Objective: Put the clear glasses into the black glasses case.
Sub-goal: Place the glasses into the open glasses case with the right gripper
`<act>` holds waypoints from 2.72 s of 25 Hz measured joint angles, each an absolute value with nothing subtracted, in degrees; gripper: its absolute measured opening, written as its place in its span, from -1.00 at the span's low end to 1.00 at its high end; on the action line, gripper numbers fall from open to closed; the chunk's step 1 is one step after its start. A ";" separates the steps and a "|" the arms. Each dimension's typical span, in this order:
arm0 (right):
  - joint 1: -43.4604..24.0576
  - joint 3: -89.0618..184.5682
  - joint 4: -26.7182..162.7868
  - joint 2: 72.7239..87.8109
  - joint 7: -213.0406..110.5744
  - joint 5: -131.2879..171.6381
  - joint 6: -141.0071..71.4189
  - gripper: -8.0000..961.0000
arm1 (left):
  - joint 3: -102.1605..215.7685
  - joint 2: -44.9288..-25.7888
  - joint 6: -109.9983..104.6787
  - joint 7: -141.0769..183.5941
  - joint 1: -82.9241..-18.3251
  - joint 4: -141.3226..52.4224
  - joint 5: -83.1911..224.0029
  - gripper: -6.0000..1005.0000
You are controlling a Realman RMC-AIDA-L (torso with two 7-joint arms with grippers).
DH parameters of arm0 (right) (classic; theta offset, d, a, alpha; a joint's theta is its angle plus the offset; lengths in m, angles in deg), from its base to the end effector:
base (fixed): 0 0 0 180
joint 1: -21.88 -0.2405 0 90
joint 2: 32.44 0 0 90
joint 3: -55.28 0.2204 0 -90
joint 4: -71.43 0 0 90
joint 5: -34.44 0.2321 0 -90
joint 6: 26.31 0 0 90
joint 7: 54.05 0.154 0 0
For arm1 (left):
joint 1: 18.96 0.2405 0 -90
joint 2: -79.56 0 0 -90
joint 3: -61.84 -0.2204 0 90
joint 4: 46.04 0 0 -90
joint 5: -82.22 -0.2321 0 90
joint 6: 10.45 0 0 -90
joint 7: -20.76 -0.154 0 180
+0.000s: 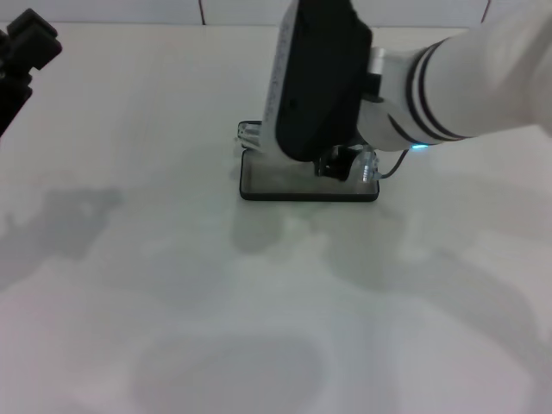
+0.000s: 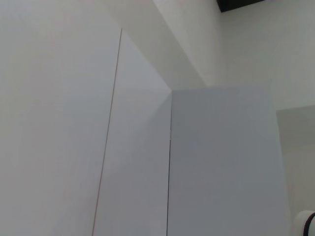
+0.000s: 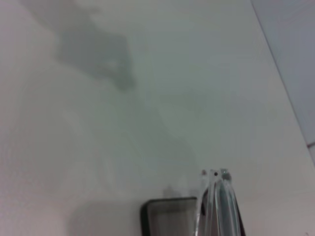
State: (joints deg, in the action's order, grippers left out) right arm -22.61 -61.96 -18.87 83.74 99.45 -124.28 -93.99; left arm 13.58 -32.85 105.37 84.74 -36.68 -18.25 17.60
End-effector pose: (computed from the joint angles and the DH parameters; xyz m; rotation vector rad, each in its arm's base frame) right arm 0.0038 0.3336 -0.0755 -2.5575 -0.2295 -0.4490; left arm -0.2408 0.2659 0.1047 -2.2068 -0.1738 -1.5967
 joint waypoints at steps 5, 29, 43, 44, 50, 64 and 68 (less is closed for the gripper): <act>-24.94 -64.22 -15.50 83.74 101.12 -125.79 -93.09 -0.84 | 13.63 -33.15 105.33 84.52 -36.57 -18.47 17.66 -0.77; -28.30 -70.86 -4.38 83.74 104.25 -127.20 -85.14 -0.84 | 13.68 -33.92 105.29 83.95 -36.25 -18.71 17.27 -0.77; -28.92 -71.82 -1.05 83.74 104.32 -127.70 -82.02 -0.84 | 13.67 -34.21 105.25 83.95 -36.18 -19.08 17.26 -0.77; -28.94 -71.84 -0.96 83.74 104.32 -127.78 -81.89 -0.84 | 13.67 -34.20 105.24 83.95 -36.18 -19.24 17.26 -0.77; -28.94 -71.92 -0.30 83.74 104.16 -127.89 -80.72 -0.84 | 13.68 -34.19 105.20 83.57 -36.18 -19.59 17.26 -0.77; -29.07 -73.60 0.07 83.74 104.09 -129.51 -79.06 -0.79 | 13.67 -34.25 105.20 83.41 -36.18 -19.68 17.27 -0.77; -28.97 -73.99 -0.34 83.74 103.99 -129.50 -79.03 -0.74 | 13.67 -34.26 105.20 83.33 -36.18 -19.68 17.26 -0.77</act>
State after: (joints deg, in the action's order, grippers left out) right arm -28.97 -73.99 -0.34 83.74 103.99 -129.50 -79.03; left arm 13.67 -34.26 105.20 83.33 -36.18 -19.68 17.26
